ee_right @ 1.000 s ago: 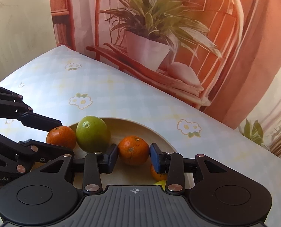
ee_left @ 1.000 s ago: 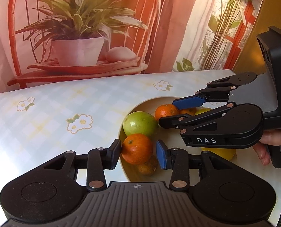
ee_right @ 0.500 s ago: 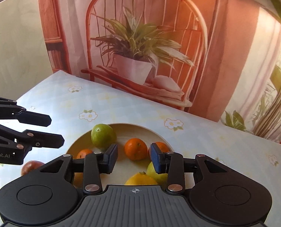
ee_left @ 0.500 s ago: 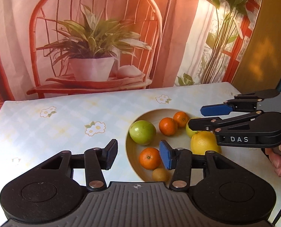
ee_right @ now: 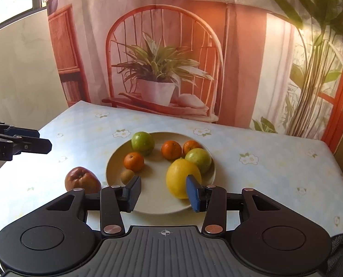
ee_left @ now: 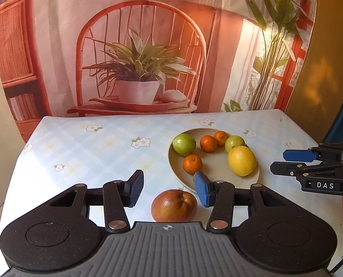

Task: Organize fruits
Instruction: 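Move the left gripper toward the red apple on the table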

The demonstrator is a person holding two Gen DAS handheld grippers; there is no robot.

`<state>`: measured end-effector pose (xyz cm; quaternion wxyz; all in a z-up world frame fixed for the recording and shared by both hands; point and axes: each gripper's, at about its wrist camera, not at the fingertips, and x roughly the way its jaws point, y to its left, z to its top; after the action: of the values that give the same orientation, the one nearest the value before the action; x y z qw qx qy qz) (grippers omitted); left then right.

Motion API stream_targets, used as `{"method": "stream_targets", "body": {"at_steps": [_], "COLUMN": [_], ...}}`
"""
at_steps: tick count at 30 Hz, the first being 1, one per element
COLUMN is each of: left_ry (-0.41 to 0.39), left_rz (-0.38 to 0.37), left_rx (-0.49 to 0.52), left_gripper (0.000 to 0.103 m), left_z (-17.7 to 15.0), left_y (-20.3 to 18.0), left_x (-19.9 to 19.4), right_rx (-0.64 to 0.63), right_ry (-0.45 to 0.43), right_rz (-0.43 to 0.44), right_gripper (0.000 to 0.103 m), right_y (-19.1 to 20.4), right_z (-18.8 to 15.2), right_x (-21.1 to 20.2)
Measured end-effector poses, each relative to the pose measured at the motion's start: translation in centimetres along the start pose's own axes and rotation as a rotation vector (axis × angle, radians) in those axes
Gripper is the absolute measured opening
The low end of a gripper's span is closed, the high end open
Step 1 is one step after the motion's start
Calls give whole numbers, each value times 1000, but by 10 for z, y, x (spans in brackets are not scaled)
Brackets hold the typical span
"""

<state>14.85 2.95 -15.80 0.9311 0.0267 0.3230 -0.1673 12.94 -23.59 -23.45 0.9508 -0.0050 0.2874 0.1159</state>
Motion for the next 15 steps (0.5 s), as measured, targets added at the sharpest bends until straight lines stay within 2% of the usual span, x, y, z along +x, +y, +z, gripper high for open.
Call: {"method": "stream_targets", "body": {"at_steps": [9,15], "left_ry": [-22,-22], "left_rz": [51,50], "left_rx": [-48,-96], "left_gripper": [51,51], "left_z": [-31,-52], "left_y": [-3,-10], "left_x": [-25,-36], "right_rx": [77,100], "right_ry": [-2,20], "right_rz": [3,14], "right_gripper": [40,40], "right_y": [5,12], "right_z": [-43,-64], "right_x": [-23,-32]}}
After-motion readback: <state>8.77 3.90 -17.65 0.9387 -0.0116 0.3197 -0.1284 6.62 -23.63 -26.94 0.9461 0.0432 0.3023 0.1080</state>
